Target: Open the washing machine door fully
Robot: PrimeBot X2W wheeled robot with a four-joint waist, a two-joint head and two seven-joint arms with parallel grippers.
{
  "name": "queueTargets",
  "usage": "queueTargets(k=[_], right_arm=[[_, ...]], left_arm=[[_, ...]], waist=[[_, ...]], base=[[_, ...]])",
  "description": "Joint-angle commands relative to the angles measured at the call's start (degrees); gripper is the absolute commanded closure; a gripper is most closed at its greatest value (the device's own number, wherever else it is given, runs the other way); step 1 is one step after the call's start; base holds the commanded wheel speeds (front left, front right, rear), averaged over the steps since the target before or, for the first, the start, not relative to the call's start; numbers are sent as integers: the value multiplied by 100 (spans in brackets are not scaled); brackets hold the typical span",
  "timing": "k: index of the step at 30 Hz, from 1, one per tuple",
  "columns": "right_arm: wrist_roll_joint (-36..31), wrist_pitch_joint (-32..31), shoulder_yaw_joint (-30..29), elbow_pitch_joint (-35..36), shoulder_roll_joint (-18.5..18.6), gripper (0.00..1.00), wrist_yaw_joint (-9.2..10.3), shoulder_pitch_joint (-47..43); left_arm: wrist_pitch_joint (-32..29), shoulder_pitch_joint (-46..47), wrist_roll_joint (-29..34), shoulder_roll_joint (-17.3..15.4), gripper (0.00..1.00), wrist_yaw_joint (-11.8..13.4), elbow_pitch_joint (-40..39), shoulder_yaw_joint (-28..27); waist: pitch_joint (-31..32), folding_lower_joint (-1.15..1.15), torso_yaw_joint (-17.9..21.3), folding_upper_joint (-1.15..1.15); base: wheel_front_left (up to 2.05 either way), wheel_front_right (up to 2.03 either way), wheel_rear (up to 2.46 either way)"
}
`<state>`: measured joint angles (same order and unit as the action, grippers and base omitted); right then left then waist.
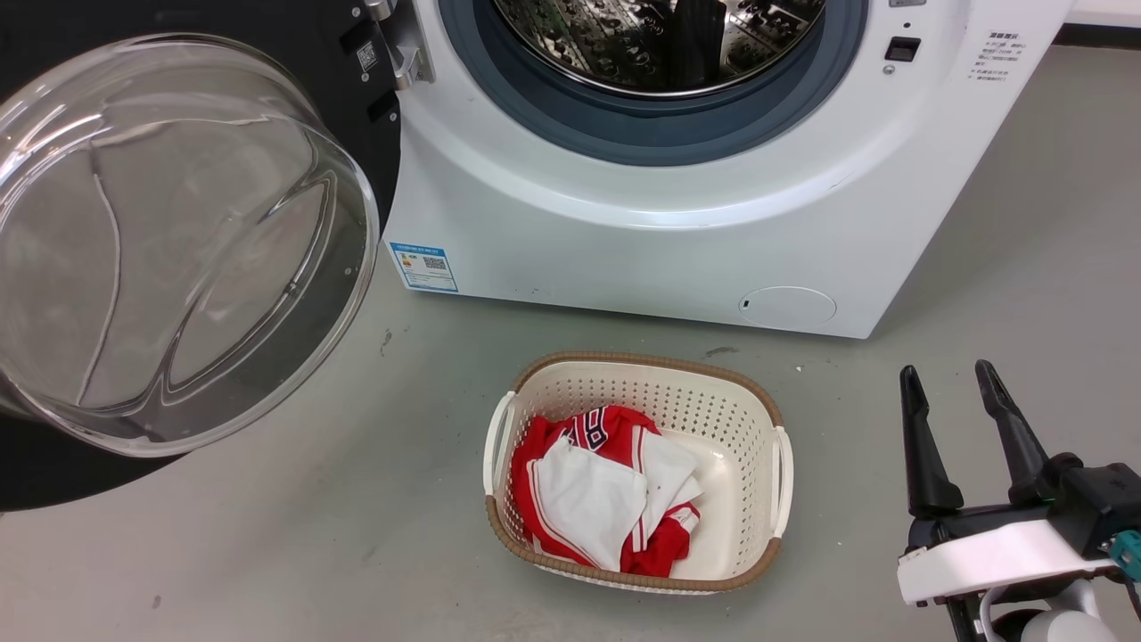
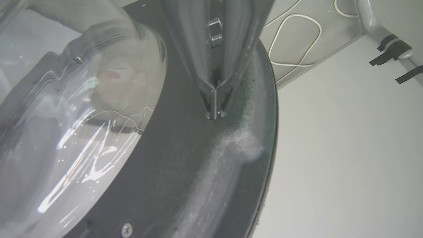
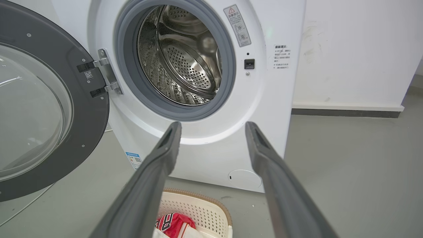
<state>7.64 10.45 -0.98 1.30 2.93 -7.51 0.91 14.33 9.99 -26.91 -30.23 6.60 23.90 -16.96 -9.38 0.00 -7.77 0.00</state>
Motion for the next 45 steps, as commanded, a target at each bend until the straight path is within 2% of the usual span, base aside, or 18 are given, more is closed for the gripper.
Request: queueTargets(k=[1, 7, 11, 20, 21, 22, 23, 24, 25, 31, 45], right_arm=[[-12, 2, -4, -3, -12, 0, 3, 75], [17, 41, 20, -82, -12, 0, 4, 26], [25, 52, 10, -131, -12, 0, 4, -33], [26, 32, 44, -176, -11, 0, 4, -167], [21, 25, 51, -184, -12, 0, 4, -177], [10, 18, 48, -183, -11, 0, 4, -183], [-2, 13, 63, -189, -12, 0, 4, -189], [-7, 9, 71, -185, -12, 0, 4, -194], [-16, 0, 83, -183, -12, 0, 4, -201], [-67, -11, 120, -159, -12, 0, 3, -246], [-397, -164, 93, 2, -12, 0, 4, -334]], left_arm=[[29, 69, 40, -25, 100, 1, 27, 21], [74, -119, 22, 56, 100, -111, 20, -92], [93, -412, 247, 271, 100, -140, -372, -124], [90, -1391, 891, 1268, 100, -95, -1728, 90], [90, -1476, 963, 1379, 84, -93, -1842, 157], [86, -1539, 1022, 1486, 59, -97, -1948, 242], [86, -1577, 1079, 1606, 50, -88, -2027, 313], [86, -1626, 1153, 1709, 4, -72, -2103, 408], [85, -1679, 1215, 1820, 0, -54, -2153, 515], [86, -1770, 1518, 2192, 0, -151, -2308, 988], [86, -1256, 2050, 2341, 0, -355, -2399, 1646]], waist=[[8, 0, 7, 0], [155, 0, 50, 0], [285, 0, 85, 0], [571, 0, 215, 0], [598, 0, 234, 0], [614, 0, 253, 0], [638, 0, 276, 0], [658, 0, 296, 0], [680, 0, 321, 0], [810, 0, 489, 0], [936, 0, 905, 0]], base=[[0, 0, 0], [0, 0, 0], [0, 0, 0], [0, 0, 0], [0, 0, 0], [0, 0, 0], [0, 0, 0], [0, 0, 0], [0, 0, 0], [0, 0, 0], [0, 0, 0]])
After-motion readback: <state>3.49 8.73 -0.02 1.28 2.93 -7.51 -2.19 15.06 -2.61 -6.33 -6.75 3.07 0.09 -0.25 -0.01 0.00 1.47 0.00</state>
